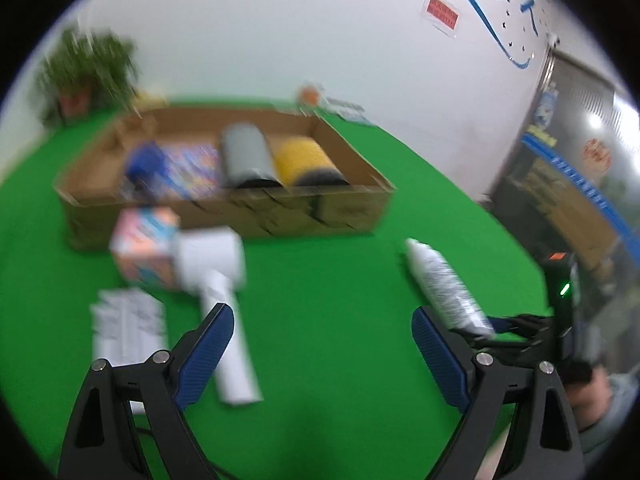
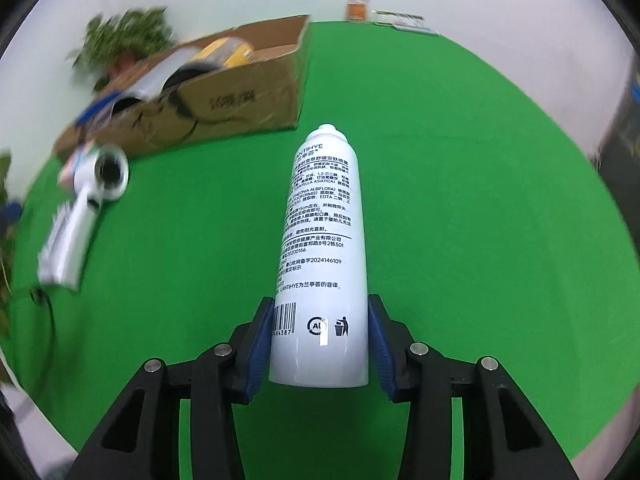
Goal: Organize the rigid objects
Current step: 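Grasp the white spray bottle with the right gripper while the left gripper grips it too, lift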
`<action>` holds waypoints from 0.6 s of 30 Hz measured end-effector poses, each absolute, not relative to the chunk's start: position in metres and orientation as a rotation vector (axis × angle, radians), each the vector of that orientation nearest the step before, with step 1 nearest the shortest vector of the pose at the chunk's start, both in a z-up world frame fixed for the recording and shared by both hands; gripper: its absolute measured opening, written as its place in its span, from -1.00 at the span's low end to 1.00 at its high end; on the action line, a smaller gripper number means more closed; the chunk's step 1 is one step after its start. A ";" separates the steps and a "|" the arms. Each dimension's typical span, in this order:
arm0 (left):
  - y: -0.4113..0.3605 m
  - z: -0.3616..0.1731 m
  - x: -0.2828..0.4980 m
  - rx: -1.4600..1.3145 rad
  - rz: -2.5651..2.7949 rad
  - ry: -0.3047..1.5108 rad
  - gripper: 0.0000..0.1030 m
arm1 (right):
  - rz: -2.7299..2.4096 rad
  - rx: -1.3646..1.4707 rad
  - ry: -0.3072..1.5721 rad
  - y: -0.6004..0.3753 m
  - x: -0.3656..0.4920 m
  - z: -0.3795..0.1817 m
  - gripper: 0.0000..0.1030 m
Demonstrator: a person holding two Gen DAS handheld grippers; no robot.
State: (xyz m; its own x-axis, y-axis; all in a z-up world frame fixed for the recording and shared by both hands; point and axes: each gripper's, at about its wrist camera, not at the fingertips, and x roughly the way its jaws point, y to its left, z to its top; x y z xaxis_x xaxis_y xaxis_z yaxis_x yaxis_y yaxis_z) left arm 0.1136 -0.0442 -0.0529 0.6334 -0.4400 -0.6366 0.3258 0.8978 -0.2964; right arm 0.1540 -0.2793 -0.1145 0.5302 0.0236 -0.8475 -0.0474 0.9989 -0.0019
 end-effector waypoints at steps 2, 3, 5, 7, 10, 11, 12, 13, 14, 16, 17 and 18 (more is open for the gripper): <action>-0.049 -0.062 0.122 -0.260 -0.523 0.848 0.76 | 0.011 -0.128 1.005 -0.271 0.145 -0.113 -0.17; -0.053 -0.067 0.126 -0.303 -0.560 0.881 0.76 | -0.004 -0.178 1.001 -0.265 0.143 -0.113 -0.16; -0.060 -0.073 0.134 -0.358 -0.600 0.922 0.76 | 0.018 -0.244 1.001 -0.251 0.135 -0.113 -0.10; -0.069 -0.078 0.144 -0.378 -0.619 0.961 0.76 | 0.098 -0.227 0.955 -0.243 0.127 -0.102 0.25; -0.080 -0.086 0.157 -0.412 -0.678 1.028 0.76 | 0.177 -0.117 0.875 -0.244 0.115 -0.083 0.68; -0.082 -0.089 0.160 -0.442 -0.725 1.057 0.76 | 0.205 -0.072 0.869 -0.246 0.114 -0.080 0.68; -0.085 -0.094 0.164 -0.473 -0.755 1.083 0.76 | 0.246 -0.019 0.883 -0.247 0.115 -0.080 0.68; -0.087 -0.097 0.166 -0.488 -0.747 1.099 0.76 | 0.278 0.030 0.904 -0.249 0.118 -0.080 0.68; -0.089 -0.100 0.168 -0.487 -0.735 1.111 0.76 | 0.292 0.068 0.923 -0.249 0.123 -0.084 0.68; -0.092 -0.108 0.172 -0.480 -0.709 1.145 0.76 | 0.310 0.114 0.965 -0.251 0.128 -0.091 0.61; -0.093 -0.112 0.174 -0.483 -0.696 1.162 0.73 | 0.326 0.143 0.994 -0.250 0.132 -0.097 0.57; -0.093 -0.118 0.176 -0.481 -0.675 1.186 0.73 | 0.343 0.172 1.027 -0.248 0.137 -0.104 0.48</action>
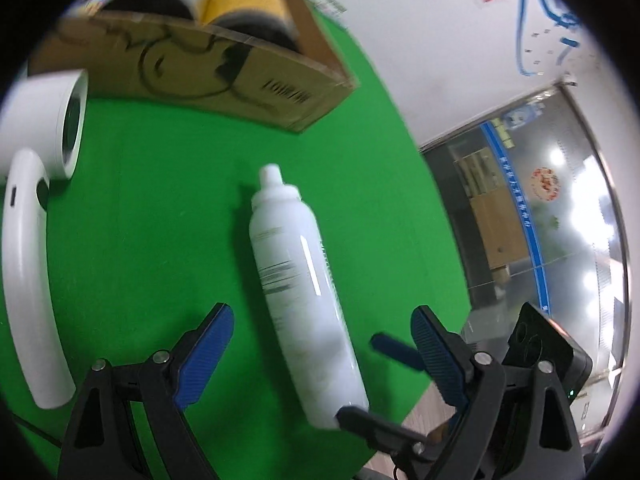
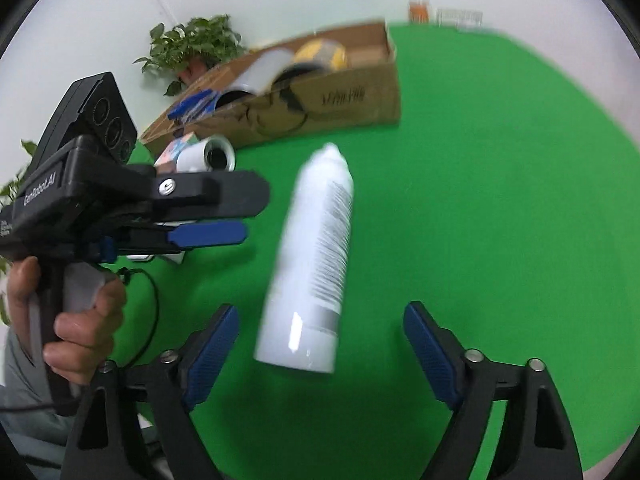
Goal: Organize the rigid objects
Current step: 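Grasp the white spray bottle with the right gripper while the left gripper grips it too, lift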
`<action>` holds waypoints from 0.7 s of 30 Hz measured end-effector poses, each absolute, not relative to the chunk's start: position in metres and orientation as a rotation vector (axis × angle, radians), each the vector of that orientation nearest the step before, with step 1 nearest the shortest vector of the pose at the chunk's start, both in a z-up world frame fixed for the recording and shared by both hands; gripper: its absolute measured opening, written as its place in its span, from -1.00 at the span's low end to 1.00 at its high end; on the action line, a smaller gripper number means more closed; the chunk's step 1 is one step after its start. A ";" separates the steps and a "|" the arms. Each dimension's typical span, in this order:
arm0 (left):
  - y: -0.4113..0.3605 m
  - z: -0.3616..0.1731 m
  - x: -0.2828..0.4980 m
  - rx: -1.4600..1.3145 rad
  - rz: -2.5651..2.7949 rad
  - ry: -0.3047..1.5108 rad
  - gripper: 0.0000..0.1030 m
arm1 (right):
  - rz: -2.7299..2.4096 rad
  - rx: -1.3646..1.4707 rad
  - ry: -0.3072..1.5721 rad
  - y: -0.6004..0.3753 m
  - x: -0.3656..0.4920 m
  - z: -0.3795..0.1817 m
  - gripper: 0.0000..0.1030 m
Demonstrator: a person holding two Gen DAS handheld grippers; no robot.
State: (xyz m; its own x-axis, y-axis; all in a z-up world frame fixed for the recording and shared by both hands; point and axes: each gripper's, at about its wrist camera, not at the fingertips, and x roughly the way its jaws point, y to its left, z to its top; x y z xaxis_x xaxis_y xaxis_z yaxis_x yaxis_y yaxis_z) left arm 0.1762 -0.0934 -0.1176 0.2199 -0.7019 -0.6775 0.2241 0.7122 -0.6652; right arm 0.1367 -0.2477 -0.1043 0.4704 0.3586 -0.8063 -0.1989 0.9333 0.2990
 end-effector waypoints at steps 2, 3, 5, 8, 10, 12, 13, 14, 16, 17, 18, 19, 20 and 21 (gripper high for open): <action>-0.093 -0.125 0.180 -0.474 -0.633 1.227 0.58 | 0.368 0.219 1.075 -0.240 0.144 -0.118 0.45; -0.093 -0.128 0.181 -0.470 -0.621 1.246 0.49 | 0.376 0.243 1.097 -0.237 0.148 -0.123 0.44; -0.090 -0.128 0.180 -0.463 -0.604 1.252 0.31 | 0.375 0.222 1.089 -0.226 0.146 -0.121 0.19; -0.091 -0.130 0.180 -0.440 -0.592 1.272 -0.07 | 0.411 0.206 1.102 -0.210 0.150 -0.122 -0.12; -0.091 -0.128 0.179 -0.434 -0.582 1.270 -0.08 | 0.403 0.183 1.103 -0.202 0.153 -0.122 -0.12; -0.089 -0.127 0.178 -0.439 -0.572 1.274 -0.09 | 0.400 0.163 1.104 -0.198 0.154 -0.121 -0.13; -0.089 -0.126 0.178 -0.440 -0.570 1.274 -0.09 | 0.401 0.165 1.106 -0.200 0.151 -0.120 -0.14; -0.088 -0.124 0.175 -0.438 -0.571 1.267 -0.10 | 0.400 0.158 1.105 -0.201 0.150 -0.118 -0.14; -0.092 -0.111 0.178 -0.412 -0.578 1.237 -0.10 | 0.395 0.138 1.080 -0.204 0.146 -0.113 -0.14; -0.093 -0.104 0.178 -0.398 -0.582 1.220 -0.11 | 0.396 0.136 1.065 -0.205 0.146 -0.109 -0.14; -0.095 -0.095 0.178 -0.385 -0.585 1.199 -0.11 | 0.397 0.135 1.046 -0.207 0.146 -0.104 -0.15; -0.097 -0.087 0.180 -0.372 -0.589 1.177 -0.11 | 0.396 0.136 1.027 -0.209 0.147 -0.098 -0.15; -0.098 -0.079 0.181 -0.363 -0.594 1.153 -0.11 | 0.395 0.137 1.004 -0.211 0.147 -0.090 -0.15; -0.100 -0.068 0.183 -0.351 -0.599 1.127 -0.11 | 0.393 0.142 0.976 -0.214 0.148 -0.081 -0.15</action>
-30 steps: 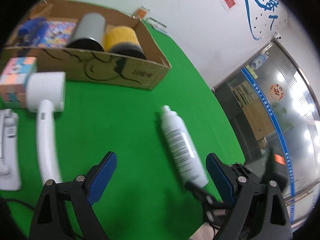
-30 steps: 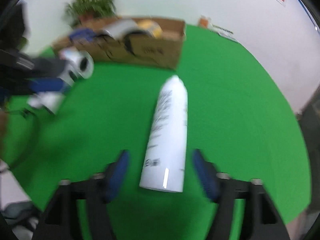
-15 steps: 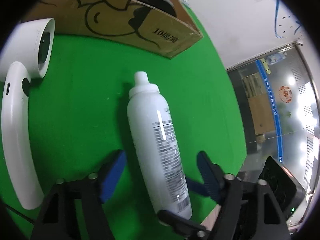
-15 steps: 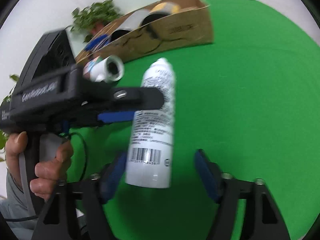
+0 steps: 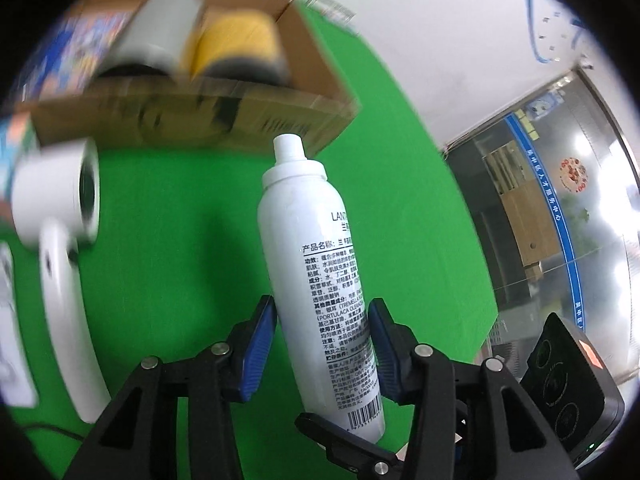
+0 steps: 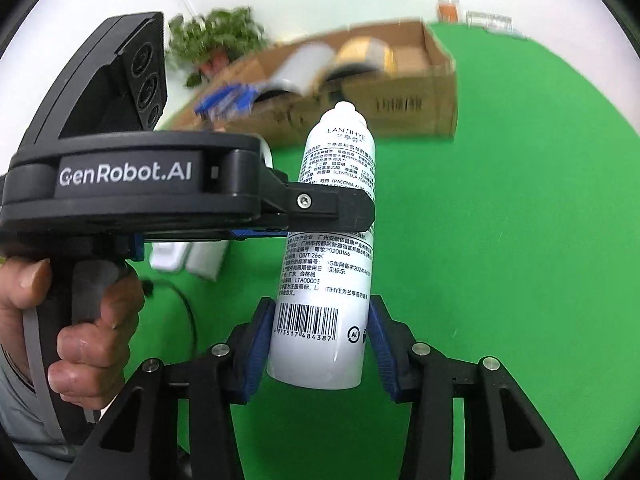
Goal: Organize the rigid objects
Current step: 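Grasp the white spray bottle with the right gripper while the left gripper grips it too, lift, then carry the spray bottle with both grippers, stand it in the box beside the jar, release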
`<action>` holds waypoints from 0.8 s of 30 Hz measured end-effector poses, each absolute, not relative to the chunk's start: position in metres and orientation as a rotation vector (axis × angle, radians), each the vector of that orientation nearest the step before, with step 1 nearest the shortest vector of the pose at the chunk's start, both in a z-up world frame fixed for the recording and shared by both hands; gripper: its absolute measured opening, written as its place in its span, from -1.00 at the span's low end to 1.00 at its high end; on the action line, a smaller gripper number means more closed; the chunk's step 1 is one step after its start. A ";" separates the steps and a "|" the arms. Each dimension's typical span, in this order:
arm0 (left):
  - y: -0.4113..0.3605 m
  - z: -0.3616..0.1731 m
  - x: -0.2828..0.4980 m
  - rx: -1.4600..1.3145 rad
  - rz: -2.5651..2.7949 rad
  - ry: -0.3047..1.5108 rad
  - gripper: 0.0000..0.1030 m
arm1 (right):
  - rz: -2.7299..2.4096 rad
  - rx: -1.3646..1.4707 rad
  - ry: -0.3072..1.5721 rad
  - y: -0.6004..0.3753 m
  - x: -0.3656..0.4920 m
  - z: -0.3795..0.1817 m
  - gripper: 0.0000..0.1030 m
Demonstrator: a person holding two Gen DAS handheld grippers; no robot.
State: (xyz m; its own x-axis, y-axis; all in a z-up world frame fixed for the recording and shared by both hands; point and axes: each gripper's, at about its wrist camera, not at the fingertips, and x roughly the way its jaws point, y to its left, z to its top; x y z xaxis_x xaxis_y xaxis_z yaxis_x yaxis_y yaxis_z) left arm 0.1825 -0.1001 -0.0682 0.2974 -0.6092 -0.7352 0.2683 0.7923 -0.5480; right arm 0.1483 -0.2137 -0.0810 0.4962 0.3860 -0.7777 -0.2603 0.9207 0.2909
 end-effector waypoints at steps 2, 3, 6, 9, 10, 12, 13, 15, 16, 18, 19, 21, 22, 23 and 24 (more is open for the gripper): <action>-0.105 -0.049 0.189 -0.321 -0.609 1.081 -0.12 | 0.386 0.131 0.933 -0.217 0.152 -0.065 -0.15; -0.108 -0.039 0.193 -0.307 -0.613 1.060 -0.12 | 0.381 0.126 0.913 -0.219 0.155 -0.057 -0.15; -0.112 -0.016 0.209 -0.282 -0.627 1.017 -0.12 | 0.367 0.116 0.873 -0.223 0.173 -0.035 -0.15; -0.114 0.003 0.224 -0.269 -0.640 0.981 -0.12 | 0.357 0.107 0.842 -0.227 0.189 -0.014 -0.15; -0.115 0.008 0.230 -0.267 -0.645 0.972 -0.12 | 0.351 0.099 0.834 -0.227 0.194 -0.009 -0.15; -0.115 0.017 0.241 -0.262 -0.652 0.962 -0.12 | 0.341 0.090 0.820 -0.227 0.205 0.002 -0.15; -0.116 0.019 0.247 -0.259 -0.654 0.961 -0.12 | 0.341 0.089 0.816 -0.226 0.211 0.006 -0.15; -0.117 0.024 0.261 -0.247 -0.651 0.961 -0.12 | 0.341 0.084 0.809 -0.228 0.227 0.012 -0.15; -0.117 0.026 0.265 -0.240 -0.648 0.961 -0.12 | 0.343 0.085 0.810 -0.231 0.234 0.017 -0.15; -0.124 0.032 0.274 -0.215 -0.641 0.956 -0.12 | 0.344 0.088 0.814 -0.231 0.249 0.021 -0.15; -0.126 0.034 0.279 -0.203 -0.637 0.954 -0.12 | 0.343 0.085 0.814 -0.231 0.256 0.023 -0.15; -0.132 0.036 0.292 -0.189 -0.635 0.957 -0.12 | 0.342 0.080 0.815 -0.232 0.269 0.025 -0.15; -0.134 0.037 0.299 -0.189 -0.635 0.962 -0.12 | 0.340 0.076 0.817 -0.233 0.277 0.026 -0.15; -0.134 0.038 0.307 -0.194 -0.637 0.970 -0.12 | 0.340 0.077 0.823 -0.235 0.284 0.027 -0.15; -0.135 0.036 0.315 -0.203 -0.638 0.980 -0.12 | 0.342 0.080 0.834 -0.238 0.296 0.026 -0.15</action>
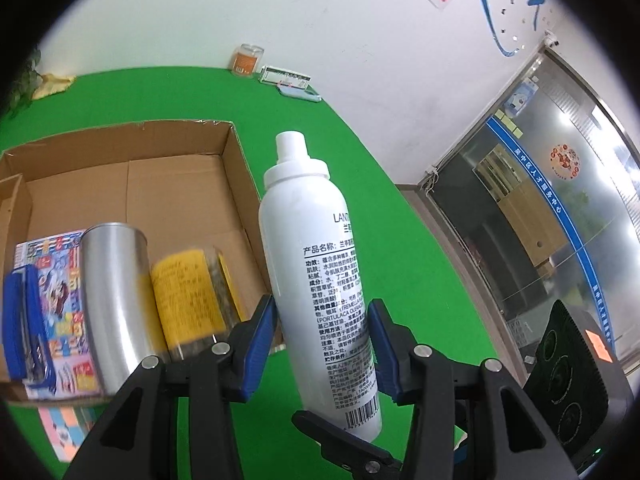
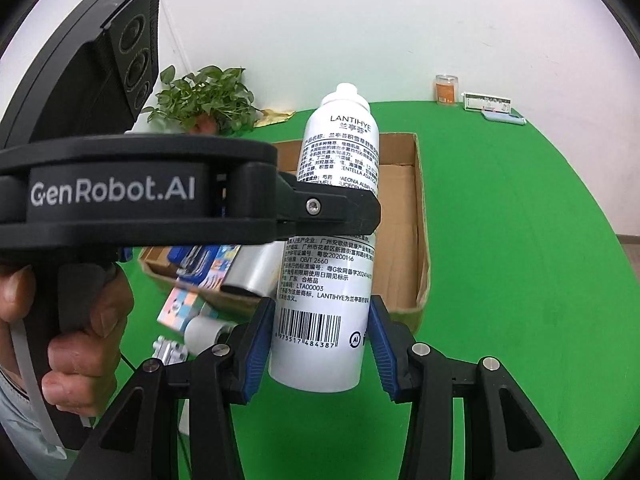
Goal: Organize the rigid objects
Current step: 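Carry the spray bottle with both grippers, stand it in the box beside the jar, release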
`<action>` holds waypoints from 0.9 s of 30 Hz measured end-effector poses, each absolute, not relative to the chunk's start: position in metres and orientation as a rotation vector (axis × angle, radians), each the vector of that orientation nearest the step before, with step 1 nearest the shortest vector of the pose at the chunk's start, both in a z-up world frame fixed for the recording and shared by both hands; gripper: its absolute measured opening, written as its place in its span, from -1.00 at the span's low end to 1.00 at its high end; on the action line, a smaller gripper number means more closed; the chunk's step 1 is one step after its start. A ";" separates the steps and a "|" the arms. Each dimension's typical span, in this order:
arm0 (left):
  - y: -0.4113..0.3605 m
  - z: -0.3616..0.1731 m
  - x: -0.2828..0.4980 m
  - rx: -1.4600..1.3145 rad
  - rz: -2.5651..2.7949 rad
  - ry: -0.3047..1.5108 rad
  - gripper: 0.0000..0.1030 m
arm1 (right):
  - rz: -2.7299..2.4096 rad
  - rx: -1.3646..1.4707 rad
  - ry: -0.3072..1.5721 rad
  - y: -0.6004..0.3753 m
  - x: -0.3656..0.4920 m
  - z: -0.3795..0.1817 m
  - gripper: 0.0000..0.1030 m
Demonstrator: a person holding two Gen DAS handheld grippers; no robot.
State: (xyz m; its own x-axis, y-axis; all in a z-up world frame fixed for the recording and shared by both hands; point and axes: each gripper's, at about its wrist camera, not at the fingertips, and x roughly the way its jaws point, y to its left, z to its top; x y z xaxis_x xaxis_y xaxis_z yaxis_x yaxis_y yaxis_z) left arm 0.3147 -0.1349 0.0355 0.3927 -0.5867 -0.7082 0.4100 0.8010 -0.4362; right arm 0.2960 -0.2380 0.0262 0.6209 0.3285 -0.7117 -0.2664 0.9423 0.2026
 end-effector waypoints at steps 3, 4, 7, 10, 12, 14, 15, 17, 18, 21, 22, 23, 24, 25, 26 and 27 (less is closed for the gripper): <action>-0.137 0.027 0.335 -0.219 -0.637 1.007 -0.12 | 0.349 0.084 0.865 -0.242 0.320 0.023 -0.15; -0.138 0.024 0.341 -0.219 -0.635 1.015 -0.12 | 0.349 0.082 0.875 -0.244 0.326 0.021 -0.15; -0.141 0.010 0.360 -0.215 -0.620 1.055 -0.12 | 0.353 0.081 0.914 -0.247 0.344 0.010 -0.15; -0.142 -0.007 0.376 -0.222 -0.608 1.106 -0.12 | 0.357 0.090 0.959 -0.247 0.362 -0.008 -0.15; -0.142 -0.020 0.383 -0.233 -0.598 1.142 -0.12 | 0.363 0.099 0.989 -0.248 0.372 -0.019 -0.15; -0.141 -0.027 0.387 -0.244 -0.587 1.161 -0.11 | 0.366 0.096 1.017 -0.247 0.380 -0.027 -0.15; -0.138 -0.029 0.388 -0.267 -0.586 1.168 -0.11 | 0.375 0.103 1.018 -0.247 0.381 -0.028 -0.14; -0.135 -0.031 0.391 -0.288 -0.585 1.184 -0.10 | 0.384 0.114 1.031 -0.248 0.385 -0.028 -0.14; -0.135 -0.031 0.391 -0.291 -0.588 1.188 -0.10 | 0.382 0.106 1.037 -0.247 0.386 -0.028 -0.14; -0.135 -0.032 0.397 -0.310 -0.593 1.214 -0.10 | 0.377 0.104 1.042 -0.246 0.389 -0.027 -0.15; -0.135 -0.035 0.400 -0.319 -0.596 1.229 -0.10 | 0.377 0.111 1.046 -0.247 0.389 -0.028 -0.15; -0.135 -0.038 0.405 -0.330 -0.597 1.246 -0.09 | 0.375 0.119 1.052 -0.248 0.391 -0.030 -0.15; -0.136 -0.040 0.407 -0.338 -0.595 1.259 -0.09 | 0.375 0.130 1.062 -0.249 0.392 -0.031 -0.15; -0.137 -0.041 0.410 -0.338 -0.593 1.268 -0.09 | 0.377 0.141 1.073 -0.251 0.395 -0.032 -0.15; -0.138 -0.041 0.412 -0.338 -0.591 1.272 -0.09 | 0.380 0.151 1.085 -0.253 0.400 -0.032 -0.15; -0.138 -0.041 0.416 -0.343 -0.589 1.277 -0.09 | 0.380 0.154 1.090 -0.254 0.403 -0.033 -0.15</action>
